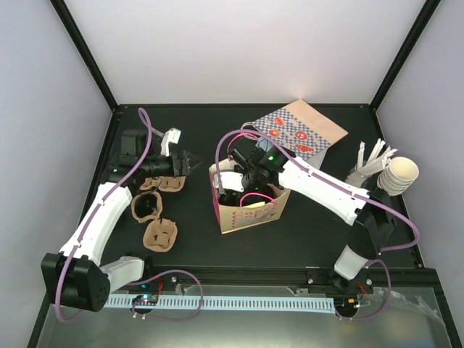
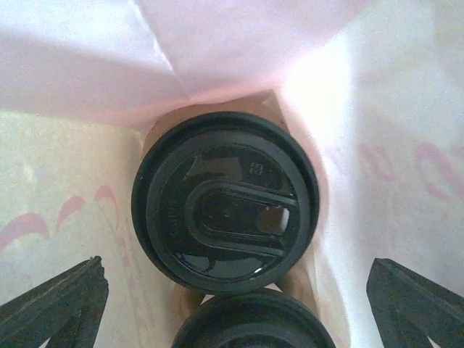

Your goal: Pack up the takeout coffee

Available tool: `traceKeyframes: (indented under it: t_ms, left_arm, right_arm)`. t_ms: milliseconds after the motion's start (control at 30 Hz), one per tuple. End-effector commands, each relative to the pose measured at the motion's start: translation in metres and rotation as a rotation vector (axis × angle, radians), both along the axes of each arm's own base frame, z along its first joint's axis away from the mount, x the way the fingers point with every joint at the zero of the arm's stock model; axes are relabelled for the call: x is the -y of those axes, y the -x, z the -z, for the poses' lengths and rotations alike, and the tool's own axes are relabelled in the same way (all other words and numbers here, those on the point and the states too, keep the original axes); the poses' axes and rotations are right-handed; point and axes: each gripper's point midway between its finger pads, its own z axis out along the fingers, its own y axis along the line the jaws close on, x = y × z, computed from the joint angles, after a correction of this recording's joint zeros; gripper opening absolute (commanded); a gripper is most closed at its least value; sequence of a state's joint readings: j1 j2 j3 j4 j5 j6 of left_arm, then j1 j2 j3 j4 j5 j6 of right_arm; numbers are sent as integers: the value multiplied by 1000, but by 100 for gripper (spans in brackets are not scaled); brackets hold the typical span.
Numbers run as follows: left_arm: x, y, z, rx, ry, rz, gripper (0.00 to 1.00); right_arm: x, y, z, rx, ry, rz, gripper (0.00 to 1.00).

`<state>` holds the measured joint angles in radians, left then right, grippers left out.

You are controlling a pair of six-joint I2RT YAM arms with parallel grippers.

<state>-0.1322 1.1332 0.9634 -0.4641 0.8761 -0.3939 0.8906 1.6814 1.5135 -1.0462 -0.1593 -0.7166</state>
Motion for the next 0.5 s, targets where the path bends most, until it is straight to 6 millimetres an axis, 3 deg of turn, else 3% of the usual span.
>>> traceKeyframes:
  t_ms: [0,267,467]
  left_arm:
    - [4,8,-31,98,18,56,83]
    - [1,18,-38,136,-2,49,85]
    - [-3,26,-48,185,-19,36,86]
  right_arm:
    - [-4,0,-25,36,-82,30,100]
    - [2,-12,-69,158,-198,145,100]
    - [17,-17,-95,238,-259,244,100]
